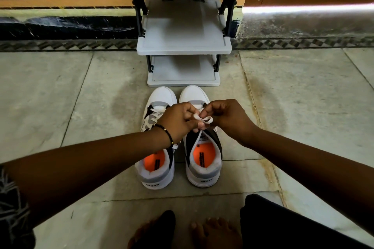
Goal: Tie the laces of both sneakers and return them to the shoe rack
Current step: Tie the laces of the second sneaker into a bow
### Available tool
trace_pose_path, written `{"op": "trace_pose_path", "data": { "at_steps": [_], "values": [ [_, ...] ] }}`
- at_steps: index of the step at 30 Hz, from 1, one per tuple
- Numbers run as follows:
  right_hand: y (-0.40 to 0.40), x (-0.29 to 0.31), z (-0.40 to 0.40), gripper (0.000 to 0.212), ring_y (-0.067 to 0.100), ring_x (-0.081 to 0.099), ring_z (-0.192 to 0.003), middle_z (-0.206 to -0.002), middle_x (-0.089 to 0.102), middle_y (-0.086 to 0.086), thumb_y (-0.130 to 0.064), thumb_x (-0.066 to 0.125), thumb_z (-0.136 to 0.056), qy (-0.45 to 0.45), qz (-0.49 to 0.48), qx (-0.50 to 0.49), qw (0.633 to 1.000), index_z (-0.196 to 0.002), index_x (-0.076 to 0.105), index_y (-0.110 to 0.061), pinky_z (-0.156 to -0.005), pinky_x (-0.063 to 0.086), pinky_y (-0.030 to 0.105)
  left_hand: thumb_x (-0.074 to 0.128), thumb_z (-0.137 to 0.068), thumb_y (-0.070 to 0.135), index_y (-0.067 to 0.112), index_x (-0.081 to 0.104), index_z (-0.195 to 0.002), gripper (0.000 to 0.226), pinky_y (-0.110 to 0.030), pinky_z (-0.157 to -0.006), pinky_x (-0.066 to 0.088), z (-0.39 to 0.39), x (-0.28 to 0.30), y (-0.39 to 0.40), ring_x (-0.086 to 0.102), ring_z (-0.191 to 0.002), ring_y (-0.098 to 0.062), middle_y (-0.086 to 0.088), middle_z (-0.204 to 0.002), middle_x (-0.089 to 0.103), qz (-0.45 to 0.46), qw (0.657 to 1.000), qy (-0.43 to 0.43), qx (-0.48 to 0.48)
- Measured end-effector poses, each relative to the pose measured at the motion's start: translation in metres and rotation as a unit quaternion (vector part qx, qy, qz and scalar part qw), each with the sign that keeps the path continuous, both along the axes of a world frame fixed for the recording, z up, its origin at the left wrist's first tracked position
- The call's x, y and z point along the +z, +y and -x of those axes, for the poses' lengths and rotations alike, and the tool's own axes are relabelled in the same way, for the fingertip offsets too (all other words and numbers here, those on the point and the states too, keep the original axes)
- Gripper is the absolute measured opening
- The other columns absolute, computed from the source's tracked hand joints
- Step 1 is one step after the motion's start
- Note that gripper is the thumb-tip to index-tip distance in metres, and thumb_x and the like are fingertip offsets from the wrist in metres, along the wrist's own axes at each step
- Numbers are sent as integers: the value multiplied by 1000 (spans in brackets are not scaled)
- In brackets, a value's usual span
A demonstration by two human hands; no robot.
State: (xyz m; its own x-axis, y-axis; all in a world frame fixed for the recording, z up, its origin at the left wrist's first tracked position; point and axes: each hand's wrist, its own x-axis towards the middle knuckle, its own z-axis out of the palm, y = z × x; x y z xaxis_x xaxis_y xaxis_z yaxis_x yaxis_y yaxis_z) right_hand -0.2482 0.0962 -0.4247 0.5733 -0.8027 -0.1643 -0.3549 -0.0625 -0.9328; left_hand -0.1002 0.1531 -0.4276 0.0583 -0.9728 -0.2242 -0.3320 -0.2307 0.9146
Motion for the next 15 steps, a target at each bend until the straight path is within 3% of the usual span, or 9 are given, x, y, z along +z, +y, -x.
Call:
{"op": "trace_pose_path", "data": {
  "at_steps": [2,4,6,9,12,13,15],
  "values": [
    [-4,3,0,10,24,68,-74,-76,71,9,-1,71,-72,62,62,45,995,-80,71,-7,-68,56,33,68,-76,7,21,52,-71,22,-6,-51,44,1,-1,-1,58,-44,7,12,-42,62,-11,1000,-4,8],
    [-5,7,1,12,16,65,-73,-77,69,1,-8,72,-73,112,108,103,982,-84,70,-13,-68,51,28,69,-77,9,20,51,-69,23,-6,-47,43,1,-2,-1,58,-42,6,11,-40,60,-20,999,0,30],
    [-6,11,2,14,18,66,-75,-81,70,3,-11,71,-75,125,136,143,972,-87,67,-14,-69,53,34,67,-79,11,20,49,-69,23,-10,-47,45,1,-3,-2,57,-42,5,6,-52,62,-19,998,-4,55],
    [-8,13,5,10,24,66,-71,-75,71,9,-8,67,-77,117,185,114,969,-87,68,-11,-68,55,42,62,-83,11,18,48,-69,22,-13,-48,46,5,-2,-3,62,-53,-3,-17,-76,69,-18,998,2,65],
    [-12,11,7,10,28,67,-66,-71,71,15,-5,64,-79,98,143,54,983,-76,68,-13,-68,57,46,55,-87,9,18,44,-68,24,-33,-67,52,11,3,-2,65,-73,-28,-21,-81,68,-20,996,44,69],
    [-12,10,7,12,29,68,-68,-73,72,15,-5,64,-78,90,118,39,988,-74,67,-15,-70,57,48,53,-88,8,18,44,-68,24,-36,-71,53,11,4,-1,65,-73,-27,-15,-76,67,-16,996,52,66],
    [-10,6,6,10,33,68,-71,-76,72,16,-7,63,-78,90,97,37,991,-76,66,-16,-71,56,52,54,-88,6,17,44,-68,24,-24,-67,55,9,5,1,66,-62,-12,-5,-69,65,-4,997,55,55]
  ]
}}
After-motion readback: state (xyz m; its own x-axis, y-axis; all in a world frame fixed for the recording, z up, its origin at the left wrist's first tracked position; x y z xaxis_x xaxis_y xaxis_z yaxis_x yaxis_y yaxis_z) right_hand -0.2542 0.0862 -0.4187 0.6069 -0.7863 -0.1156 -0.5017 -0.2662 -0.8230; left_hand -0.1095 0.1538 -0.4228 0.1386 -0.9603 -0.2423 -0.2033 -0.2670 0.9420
